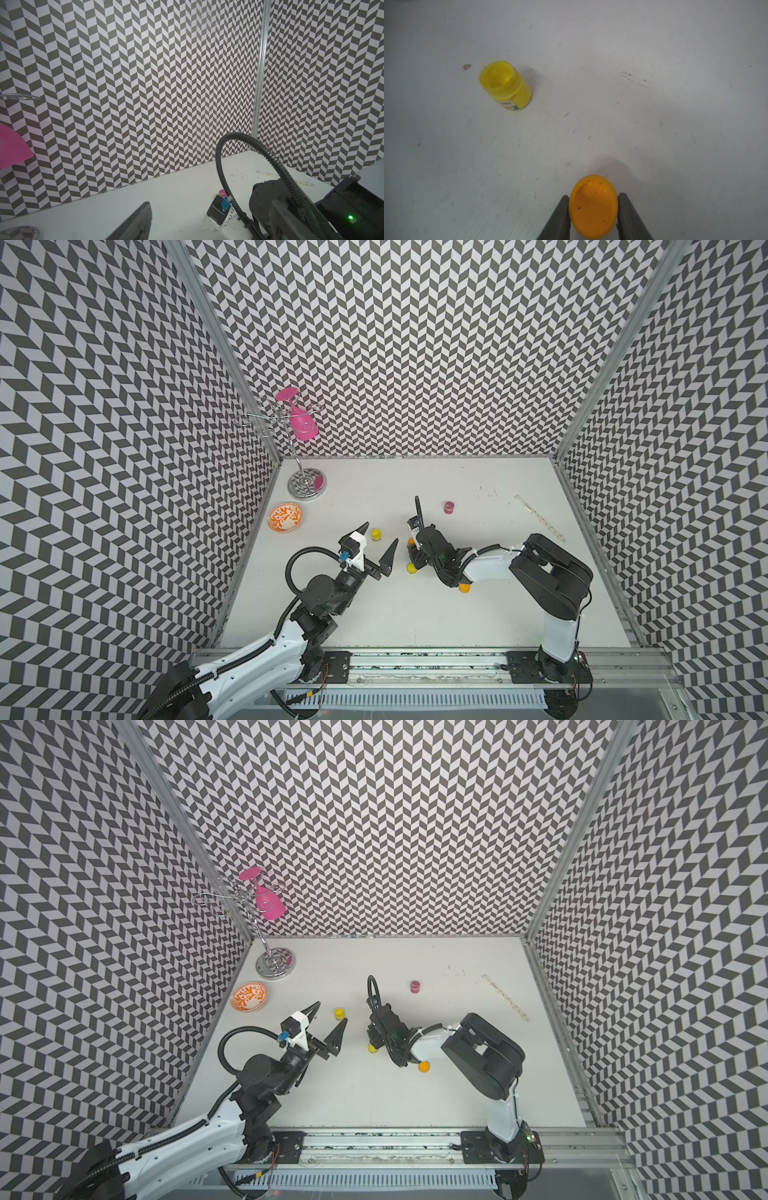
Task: Close the paint jar lid
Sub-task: Pick up the paint jar from the center of the board.
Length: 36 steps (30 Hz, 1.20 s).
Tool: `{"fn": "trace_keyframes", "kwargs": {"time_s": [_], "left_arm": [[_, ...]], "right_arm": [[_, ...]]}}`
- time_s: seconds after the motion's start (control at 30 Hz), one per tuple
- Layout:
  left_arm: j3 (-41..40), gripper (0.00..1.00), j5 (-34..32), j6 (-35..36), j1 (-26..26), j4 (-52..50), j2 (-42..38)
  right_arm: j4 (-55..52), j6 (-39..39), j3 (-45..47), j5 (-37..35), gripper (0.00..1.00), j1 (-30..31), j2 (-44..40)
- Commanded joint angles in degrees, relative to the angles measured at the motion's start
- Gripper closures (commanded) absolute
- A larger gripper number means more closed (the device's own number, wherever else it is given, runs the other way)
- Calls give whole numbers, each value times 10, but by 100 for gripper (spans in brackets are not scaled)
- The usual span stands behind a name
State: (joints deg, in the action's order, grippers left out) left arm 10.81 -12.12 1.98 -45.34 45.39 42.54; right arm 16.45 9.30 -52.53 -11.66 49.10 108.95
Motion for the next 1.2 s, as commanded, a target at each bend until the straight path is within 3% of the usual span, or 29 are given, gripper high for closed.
{"fn": "trace_keyframes", "kwargs": {"time_s": [0.0, 0.2, 0.33, 0.6, 0.83, 1.0, 1.17], "left_arm": [[-1, 12, 7, 5, -2, 19, 5], [-12, 11, -2, 16, -2, 45, 17], [-34, 12, 5, 30, -2, 100, 28], [-93, 16, 63, 83, -1, 274, 100], [-50, 20, 55, 113, 0, 256, 223], [-43, 25, 95, 152, -1, 333, 331], [-62, 26, 132, 174, -2, 474, 412]], "right_arm": [[36, -7, 6, 7, 68, 1, -15], [4, -17, 16, 20, 70, -6, -68], [-76, -26, -3, 29, 71, -16, -117], [-175, -55, -53, 40, 71, -21, -175], [-143, -50, -13, 79, 71, -21, -216], [-136, -52, 6, 89, 72, -21, -240], [-134, -46, 15, 110, 72, -21, -253]]}}
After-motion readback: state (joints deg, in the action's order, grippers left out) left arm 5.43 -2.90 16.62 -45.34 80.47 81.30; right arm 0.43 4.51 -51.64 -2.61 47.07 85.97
